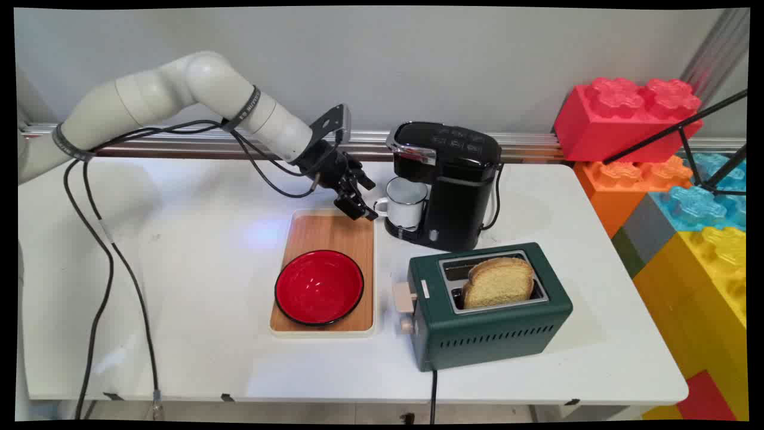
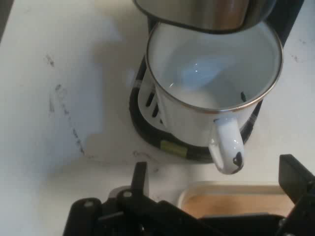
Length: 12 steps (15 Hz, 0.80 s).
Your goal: Press the toaster switch
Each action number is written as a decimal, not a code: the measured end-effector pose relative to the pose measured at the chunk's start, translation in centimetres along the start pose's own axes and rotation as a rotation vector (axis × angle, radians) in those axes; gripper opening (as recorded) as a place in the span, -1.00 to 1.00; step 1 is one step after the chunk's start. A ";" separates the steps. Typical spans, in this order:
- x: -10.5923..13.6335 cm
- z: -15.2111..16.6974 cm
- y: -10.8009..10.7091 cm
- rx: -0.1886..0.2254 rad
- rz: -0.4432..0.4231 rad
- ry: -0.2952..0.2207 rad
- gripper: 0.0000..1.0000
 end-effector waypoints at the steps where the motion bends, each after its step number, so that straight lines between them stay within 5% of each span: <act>1: 0.1 -0.2 0.0 0.003 -0.001 -0.001 1.00; 12: 2.4 -5.6 2.3 0.064 -0.074 -0.051 1.00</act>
